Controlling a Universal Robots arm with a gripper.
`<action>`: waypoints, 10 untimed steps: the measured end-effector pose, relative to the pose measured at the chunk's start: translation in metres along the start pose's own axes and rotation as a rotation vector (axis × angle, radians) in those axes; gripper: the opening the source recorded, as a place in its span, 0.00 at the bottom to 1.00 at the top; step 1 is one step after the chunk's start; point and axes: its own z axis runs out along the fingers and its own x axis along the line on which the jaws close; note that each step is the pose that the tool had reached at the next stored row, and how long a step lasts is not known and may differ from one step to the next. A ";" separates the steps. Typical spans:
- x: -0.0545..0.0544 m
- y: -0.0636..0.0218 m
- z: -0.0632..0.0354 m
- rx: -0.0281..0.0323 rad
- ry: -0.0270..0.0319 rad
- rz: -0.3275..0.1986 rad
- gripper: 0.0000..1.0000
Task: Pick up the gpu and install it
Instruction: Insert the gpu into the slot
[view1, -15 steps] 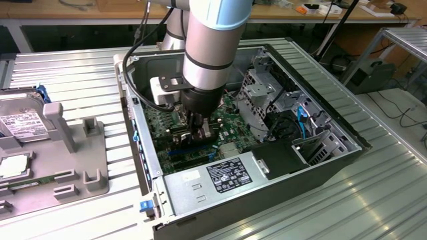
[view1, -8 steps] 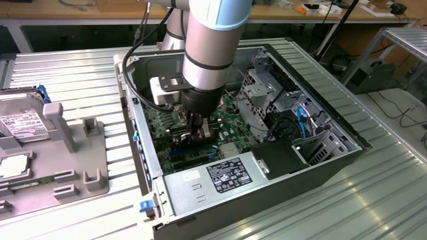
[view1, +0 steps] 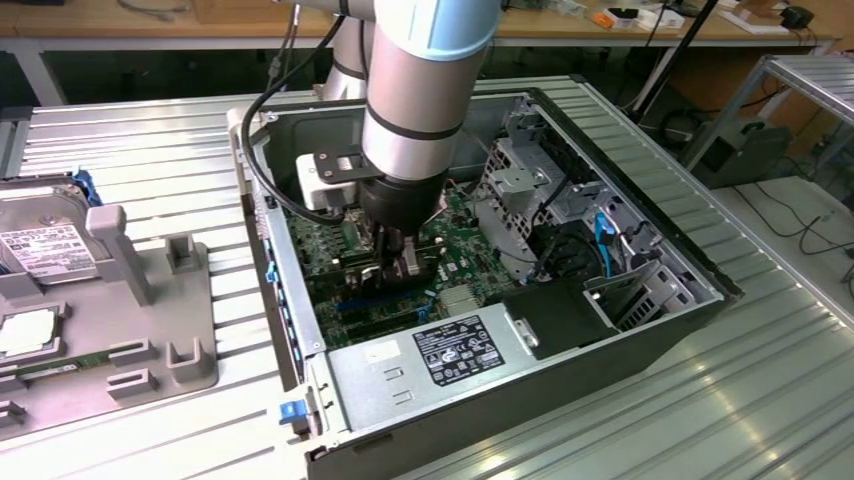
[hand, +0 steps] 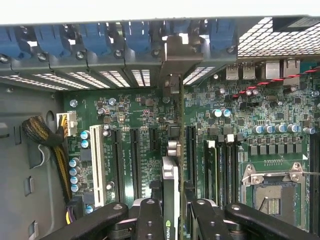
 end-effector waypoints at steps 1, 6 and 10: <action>0.000 -0.0001 -0.0003 -0.0001 0.0000 0.000 0.27; 0.000 -0.0001 -0.0046 0.0000 -0.0001 0.000 0.27; 0.000 0.0002 -0.0048 -0.0001 0.0001 0.000 0.27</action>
